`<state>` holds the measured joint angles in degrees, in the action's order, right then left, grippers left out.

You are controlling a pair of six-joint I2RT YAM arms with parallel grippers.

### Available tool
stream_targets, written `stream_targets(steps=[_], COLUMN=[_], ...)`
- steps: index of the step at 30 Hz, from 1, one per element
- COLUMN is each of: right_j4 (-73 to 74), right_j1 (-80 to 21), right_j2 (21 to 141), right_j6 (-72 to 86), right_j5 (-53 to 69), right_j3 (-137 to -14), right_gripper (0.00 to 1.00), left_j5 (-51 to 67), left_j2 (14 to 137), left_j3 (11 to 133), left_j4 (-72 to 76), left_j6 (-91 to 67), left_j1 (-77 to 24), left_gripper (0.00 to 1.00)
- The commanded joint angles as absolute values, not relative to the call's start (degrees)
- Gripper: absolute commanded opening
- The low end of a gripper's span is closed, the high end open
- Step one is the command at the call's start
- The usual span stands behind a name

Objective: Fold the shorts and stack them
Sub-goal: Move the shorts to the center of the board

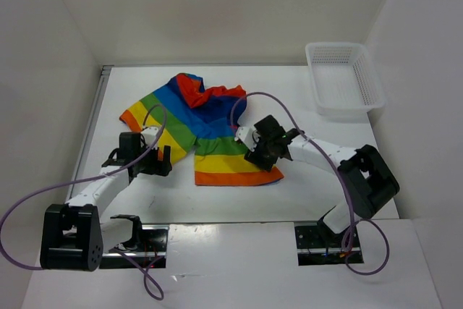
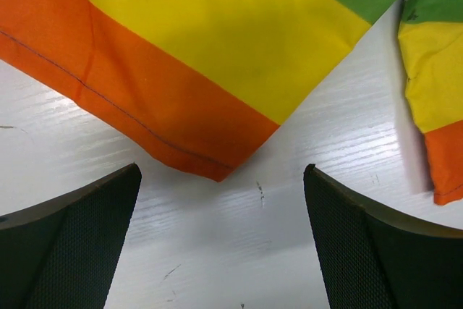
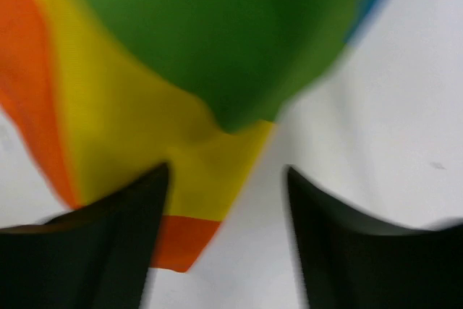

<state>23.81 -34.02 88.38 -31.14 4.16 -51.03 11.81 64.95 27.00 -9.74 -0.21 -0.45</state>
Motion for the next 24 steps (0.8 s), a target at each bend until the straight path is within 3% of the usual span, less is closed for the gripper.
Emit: stream_targets(steps=[1, 7, 12, 13, 14, 16, 17, 21, 23, 24], right_j4=[24.7, 18.6, 10.5, 10.5, 10.5, 14.5, 16.2, 20.0, 21.4, 21.4], right_j1=[-40.6, -49.9, -54.0, -54.5, -54.5, -54.5, -54.5, -52.2, -49.0, -44.7], right_j2=[86.4, 91.2, 101.7, 104.7, 106.0, 108.6, 108.6, 104.6, 101.0, 100.1], right_j6=[-36.7, -39.1, -33.0, -31.2, -29.1, -25.8, -25.2, -23.6, -22.9, -21.6], right_j5=[10.4, 18.4, 22.8, 23.5, 25.4, 27.0, 27.5, 20.9, 19.3, 17.6], right_j3=[-49.9, -58.3, -73.5, -76.6, -82.6, -88.3, -92.9, -94.8, -92.0, -90.0], right_gripper=[0.6, 0.19, 0.13, 0.15, 0.27, 0.34, 0.42, 0.42, 0.48, 0.66], left_j5=[10.6, 15.4, 12.2, 11.1, 8.8, 7.1, 7.1, 18.1, 21.7, 24.0], left_j2=[64.3, 63.0, 60.7, 59.8, 58.9, 57.6, 57.6, 56.5, 57.3, 58.3], left_j3=[27.5, 38.1, 40.0, 39.5, 37.9, 36.4, 36.4, 36.4, 36.4, 36.4], left_j4=[-3.4, -9.8, -12.1, -12.1, -12.1, -12.1, -12.1, -19.6, -21.0, -21.5], left_j6=[0.0, 0.0, 0.0, 0.0, 0.0, 0.0, 0.0, 0.0, 0.0, 0.0], left_j1=[-0.7, -0.7, -0.7, -0.7, -0.7, -0.7, -0.7, -0.7, -0.7, -0.7], left_gripper=[1.0, 1.0, 1.0, 1.0, 1.0, 1.0, 1.0, 1.0, 1.0, 1.0])
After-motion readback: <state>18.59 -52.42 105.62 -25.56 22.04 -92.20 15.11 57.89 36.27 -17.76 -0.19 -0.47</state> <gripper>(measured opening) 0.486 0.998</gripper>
